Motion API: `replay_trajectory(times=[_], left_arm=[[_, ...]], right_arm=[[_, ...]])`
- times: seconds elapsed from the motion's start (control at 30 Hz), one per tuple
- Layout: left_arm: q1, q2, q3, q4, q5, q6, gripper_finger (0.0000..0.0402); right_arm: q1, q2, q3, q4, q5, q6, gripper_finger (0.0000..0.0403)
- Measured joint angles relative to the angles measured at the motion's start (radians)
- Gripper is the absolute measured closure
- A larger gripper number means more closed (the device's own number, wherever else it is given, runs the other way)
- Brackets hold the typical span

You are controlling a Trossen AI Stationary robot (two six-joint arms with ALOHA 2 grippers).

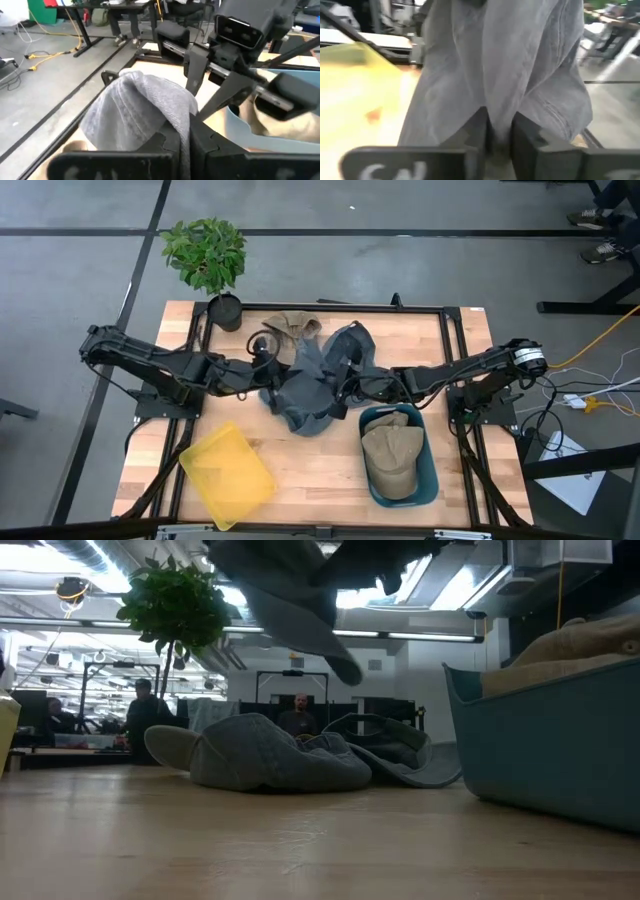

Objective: Pick & Place hat
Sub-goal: Put the left gray cap into the yellow bin

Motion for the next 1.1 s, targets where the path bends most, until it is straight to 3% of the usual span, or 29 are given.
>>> replay_trajectory(times=[0.27,0.43,0.77,1.1], left_arm=[[-0.047,-0.053,0.0,-0.17,0.0,-0.114,0.0397],[-0.098,-0.099,0.0,-0.19,0.027,-0.153,0.0397],[-0.292,-0.215,0.0,-0.313,0.026,-0.317,0.0398],[-0.554,-0.214,0.0,-0.322,0.049,-0.262,0.0398]], right_arm=[[0.0,-0.002,0.0,-0.001,-0.144,0.051,0.0201],[0.009,-0.002,0.0,-0.006,-0.204,0.063,0.0153],[0.058,-0.098,0.0,-0.159,-0.202,0.074,0.0151],[0.065,-0.168,0.0,-0.312,-0.136,0.15,0.0164]])
